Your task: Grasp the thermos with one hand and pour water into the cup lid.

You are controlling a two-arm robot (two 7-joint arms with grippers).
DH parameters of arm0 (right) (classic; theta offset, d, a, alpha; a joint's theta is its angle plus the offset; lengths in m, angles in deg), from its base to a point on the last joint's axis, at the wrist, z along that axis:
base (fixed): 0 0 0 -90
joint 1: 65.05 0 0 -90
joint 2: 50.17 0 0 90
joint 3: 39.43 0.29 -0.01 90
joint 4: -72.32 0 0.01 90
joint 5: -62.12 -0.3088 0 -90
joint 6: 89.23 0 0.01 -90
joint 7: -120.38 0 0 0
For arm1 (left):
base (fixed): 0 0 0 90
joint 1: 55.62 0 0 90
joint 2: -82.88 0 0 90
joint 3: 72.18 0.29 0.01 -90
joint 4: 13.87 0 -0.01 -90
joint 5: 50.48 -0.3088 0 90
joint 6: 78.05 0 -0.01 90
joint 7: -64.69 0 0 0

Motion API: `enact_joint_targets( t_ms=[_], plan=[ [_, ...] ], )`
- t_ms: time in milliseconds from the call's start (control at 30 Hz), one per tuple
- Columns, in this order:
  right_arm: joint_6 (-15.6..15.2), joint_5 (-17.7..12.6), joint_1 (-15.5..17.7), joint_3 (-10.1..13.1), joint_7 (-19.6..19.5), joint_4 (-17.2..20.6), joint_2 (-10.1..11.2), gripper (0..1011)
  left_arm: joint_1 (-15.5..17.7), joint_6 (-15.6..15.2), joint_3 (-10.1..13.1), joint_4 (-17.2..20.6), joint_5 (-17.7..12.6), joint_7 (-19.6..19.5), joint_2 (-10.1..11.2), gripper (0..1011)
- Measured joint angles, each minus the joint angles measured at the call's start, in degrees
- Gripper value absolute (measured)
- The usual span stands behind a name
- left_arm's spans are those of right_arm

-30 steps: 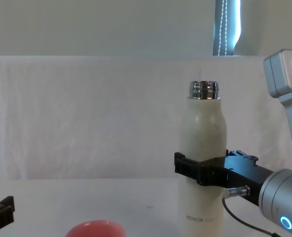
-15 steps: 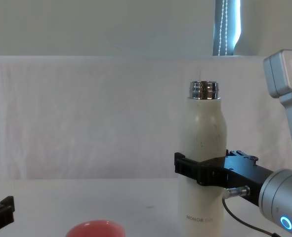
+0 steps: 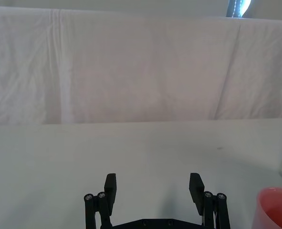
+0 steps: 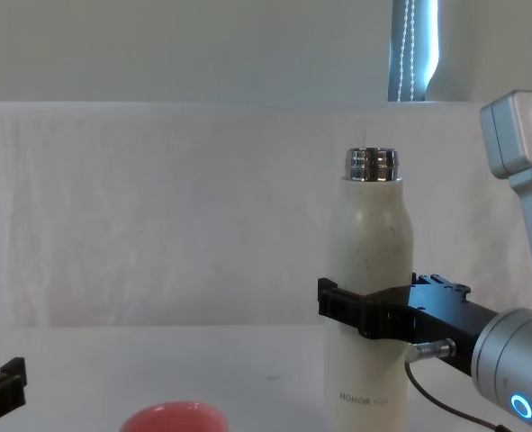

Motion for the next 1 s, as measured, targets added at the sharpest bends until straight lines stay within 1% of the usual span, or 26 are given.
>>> enact_joint_targets(
  t_ms=[567,700,800,833,900,1000],
  plan=[
    [0.0,0.03,0.01,0.0,0.0,0.0,0.01,959,0.0,0.0,0.0,0.0,0.0,0.0,0.0,1001],
    [-0.05,0.79,0.04,-0.19,-0.33,0.26,0.23,959,0.0,0.0,0.0,0.0,0.0,0.0,0.0,1001],
    [-0.71,4.33,-0.04,-1.41,-1.66,1.2,1.14,959,0.0,0.0,0.0,0.0,0.0,0.0,0.0,1001],
    [-0.71,4.33,-0.04,-1.41,-1.66,1.2,1.14,959,0.0,0.0,0.0,0.0,0.0,0.0,0.0,1001],
    [-1.7,8.1,-0.3,-2.92,-2.24,2.2,2.29,959,0.0,0.0,0.0,0.0,0.0,0.0,0.0,1001],
    [-2.43,10.9,-0.55,-3.92,-2.32,2.86,3.26,959,0.0,0.0,0.0,0.0,0.0,0.0,0.0,1001]
  ],
)
